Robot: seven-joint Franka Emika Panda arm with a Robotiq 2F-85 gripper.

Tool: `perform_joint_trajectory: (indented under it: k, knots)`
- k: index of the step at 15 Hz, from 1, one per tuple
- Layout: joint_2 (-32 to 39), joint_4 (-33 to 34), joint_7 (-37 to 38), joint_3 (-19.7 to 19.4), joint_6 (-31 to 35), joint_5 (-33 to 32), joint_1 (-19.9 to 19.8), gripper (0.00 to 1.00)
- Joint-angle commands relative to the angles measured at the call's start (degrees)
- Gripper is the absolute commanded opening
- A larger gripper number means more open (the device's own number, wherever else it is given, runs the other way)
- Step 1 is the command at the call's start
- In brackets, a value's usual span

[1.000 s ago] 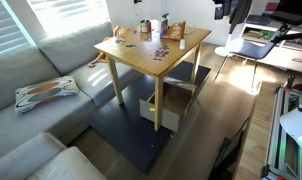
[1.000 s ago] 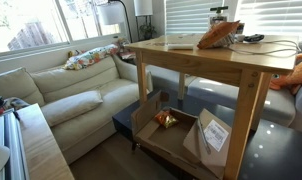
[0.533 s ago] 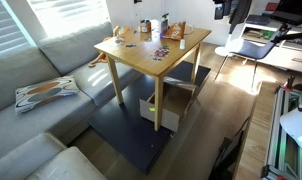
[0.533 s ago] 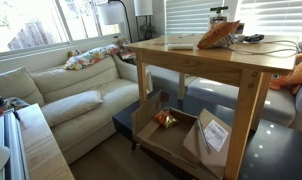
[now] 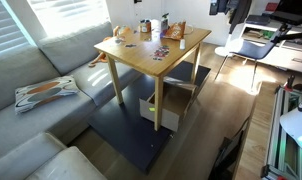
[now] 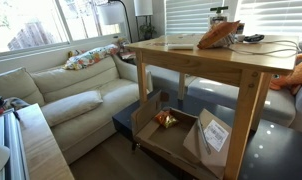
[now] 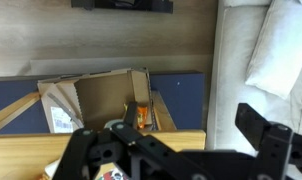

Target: Pick up the purple and white packet with a green lid and put it in the cardboard box under the table

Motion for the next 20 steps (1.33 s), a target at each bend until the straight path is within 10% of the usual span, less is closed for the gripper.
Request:
perform_joint_trajectory:
  k: [1,9,20]
  knots:
    - [4.6,7.2,-1.3,-3.2,5.0,2.5,-2.3,1.0]
    - [20.9,27.2,-8.1,-12.5,2.3,9.2,-8.1,1.0]
    - [32.8,35.0,1.5,-11.5,12.1,10.5,-11.9,1.0]
